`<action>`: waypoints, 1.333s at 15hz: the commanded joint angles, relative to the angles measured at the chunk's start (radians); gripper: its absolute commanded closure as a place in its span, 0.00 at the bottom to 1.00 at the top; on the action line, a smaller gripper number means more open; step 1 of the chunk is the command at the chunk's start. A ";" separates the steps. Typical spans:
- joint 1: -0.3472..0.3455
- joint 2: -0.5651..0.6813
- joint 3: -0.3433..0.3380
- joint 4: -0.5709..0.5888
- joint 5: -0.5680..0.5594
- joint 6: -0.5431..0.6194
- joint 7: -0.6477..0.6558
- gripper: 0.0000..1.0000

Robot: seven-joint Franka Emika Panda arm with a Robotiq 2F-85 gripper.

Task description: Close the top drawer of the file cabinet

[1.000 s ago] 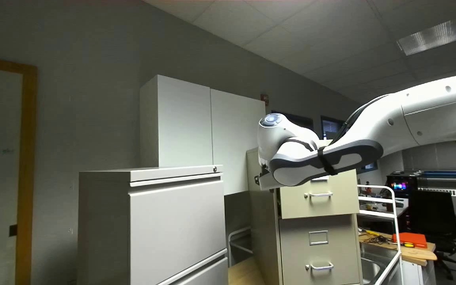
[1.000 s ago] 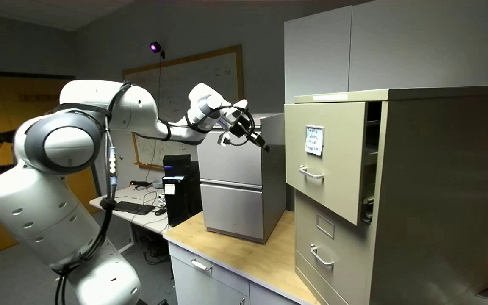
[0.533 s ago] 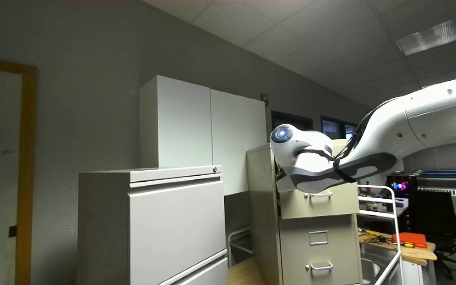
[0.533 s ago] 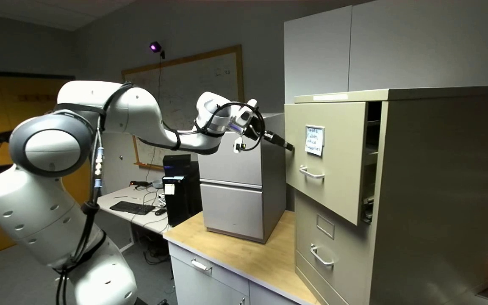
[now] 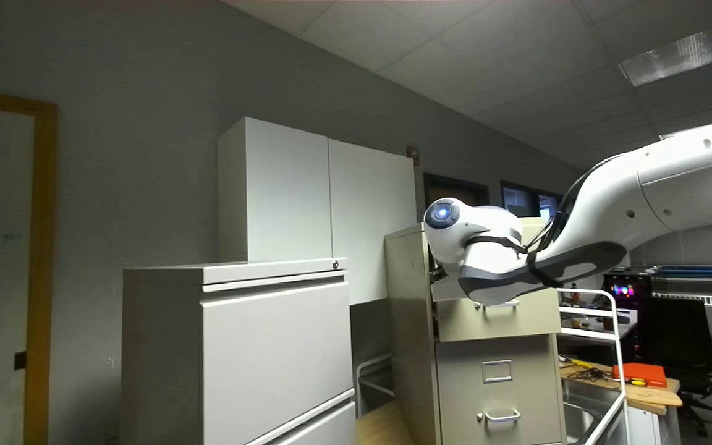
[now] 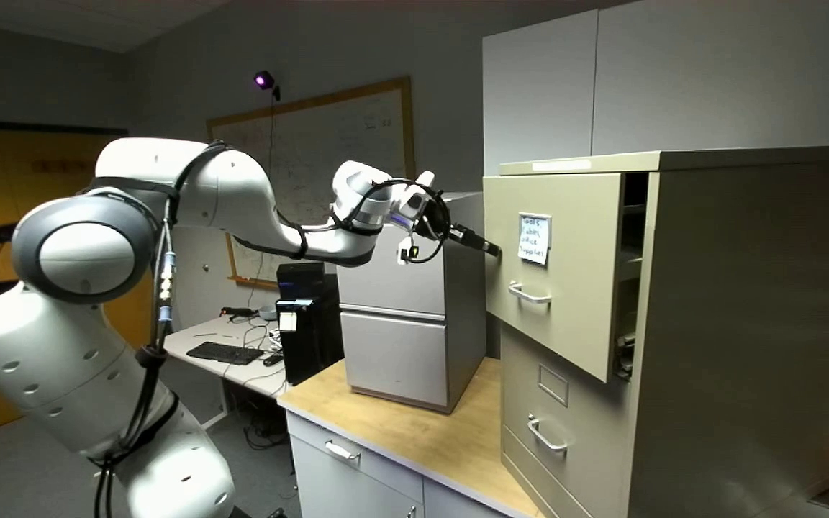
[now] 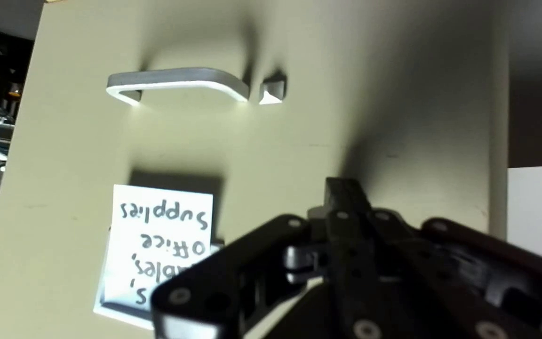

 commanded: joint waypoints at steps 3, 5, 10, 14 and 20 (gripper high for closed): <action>0.022 0.109 -0.059 0.097 0.031 0.049 -0.005 1.00; 0.021 0.121 -0.066 0.106 0.040 0.046 -0.008 1.00; 0.017 0.141 -0.071 0.124 0.049 0.043 -0.006 1.00; 0.007 0.182 -0.055 0.164 -0.011 0.017 0.013 1.00; 0.020 0.253 -0.069 0.224 -0.031 -0.015 0.000 1.00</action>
